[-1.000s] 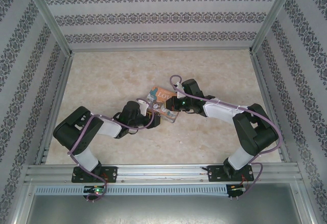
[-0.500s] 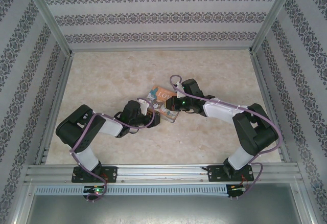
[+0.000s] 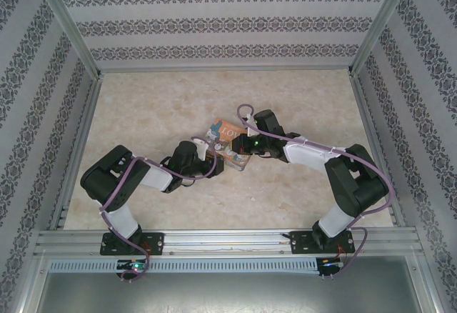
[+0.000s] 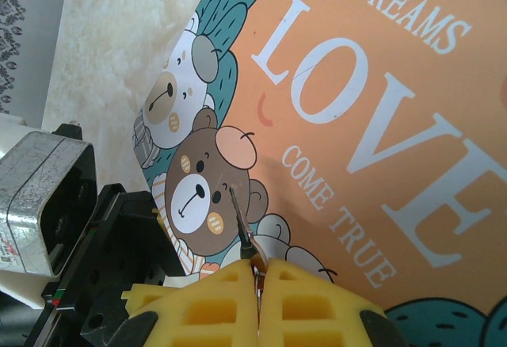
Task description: Unlock a padlock with a key
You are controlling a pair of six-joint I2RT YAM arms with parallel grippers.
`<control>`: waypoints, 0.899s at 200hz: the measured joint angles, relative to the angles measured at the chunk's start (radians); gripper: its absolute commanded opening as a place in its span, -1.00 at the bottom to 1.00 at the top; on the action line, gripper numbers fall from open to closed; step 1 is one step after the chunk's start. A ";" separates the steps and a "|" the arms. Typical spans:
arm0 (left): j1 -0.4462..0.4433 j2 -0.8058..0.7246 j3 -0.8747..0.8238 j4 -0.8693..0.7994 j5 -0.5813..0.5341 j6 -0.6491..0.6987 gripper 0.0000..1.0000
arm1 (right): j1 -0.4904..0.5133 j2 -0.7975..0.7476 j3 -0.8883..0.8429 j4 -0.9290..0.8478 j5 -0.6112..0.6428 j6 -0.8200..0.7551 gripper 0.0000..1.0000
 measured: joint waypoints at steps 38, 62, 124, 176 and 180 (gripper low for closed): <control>-0.007 0.001 0.000 0.005 -0.015 -0.008 -0.18 | 0.000 0.006 0.008 -0.004 0.000 0.000 -1.00; -0.014 0.001 0.000 0.005 -0.030 -0.008 -0.18 | 0.000 0.010 0.011 -0.004 0.000 0.000 -1.00; -0.026 -0.001 0.002 0.001 -0.048 -0.001 -0.14 | 0.006 0.021 0.024 -0.003 0.002 0.000 -1.00; -0.033 -0.002 0.034 -0.059 -0.072 0.000 -0.19 | 0.008 0.026 0.031 -0.003 0.015 0.000 -1.00; -0.034 -0.002 0.037 -0.066 -0.075 0.000 -0.21 | 0.008 0.026 0.031 -0.003 0.015 0.000 -1.00</control>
